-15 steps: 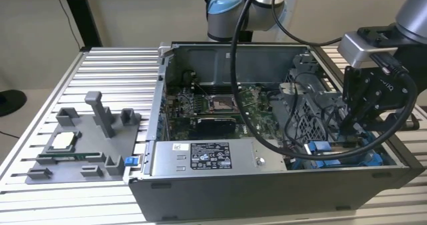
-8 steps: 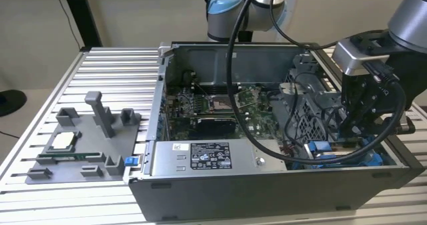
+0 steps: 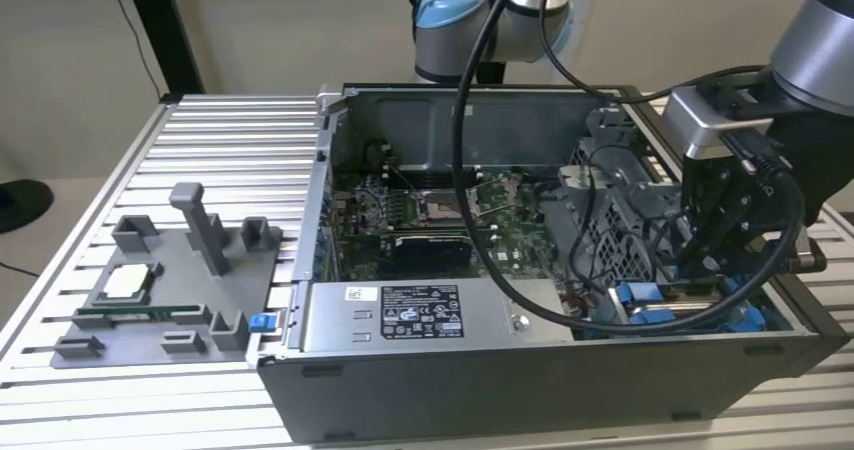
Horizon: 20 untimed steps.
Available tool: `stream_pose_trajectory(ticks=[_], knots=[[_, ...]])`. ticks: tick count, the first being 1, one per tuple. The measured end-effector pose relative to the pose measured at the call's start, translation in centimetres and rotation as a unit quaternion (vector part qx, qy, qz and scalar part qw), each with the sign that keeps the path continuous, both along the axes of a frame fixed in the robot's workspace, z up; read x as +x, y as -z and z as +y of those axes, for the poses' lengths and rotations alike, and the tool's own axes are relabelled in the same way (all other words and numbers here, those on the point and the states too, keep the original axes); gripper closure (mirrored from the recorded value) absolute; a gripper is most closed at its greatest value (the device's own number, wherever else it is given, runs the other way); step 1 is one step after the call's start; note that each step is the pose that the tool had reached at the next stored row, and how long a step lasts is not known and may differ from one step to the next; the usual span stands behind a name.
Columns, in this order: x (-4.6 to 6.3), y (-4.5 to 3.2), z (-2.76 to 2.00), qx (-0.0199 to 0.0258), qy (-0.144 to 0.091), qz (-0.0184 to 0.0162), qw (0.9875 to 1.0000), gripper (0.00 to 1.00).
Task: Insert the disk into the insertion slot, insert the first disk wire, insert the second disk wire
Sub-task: 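Insert the second disk wire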
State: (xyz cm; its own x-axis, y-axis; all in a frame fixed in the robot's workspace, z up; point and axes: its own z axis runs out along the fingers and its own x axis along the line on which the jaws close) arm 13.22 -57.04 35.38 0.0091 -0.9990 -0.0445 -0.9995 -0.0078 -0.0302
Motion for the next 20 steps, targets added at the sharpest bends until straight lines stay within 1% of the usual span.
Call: stream_pose_trajectory(ticks=[20], knots=[[0.30, 0.69, -0.03, 0.0001, 0.000, -0.0003, 1.0000, 1.00]])
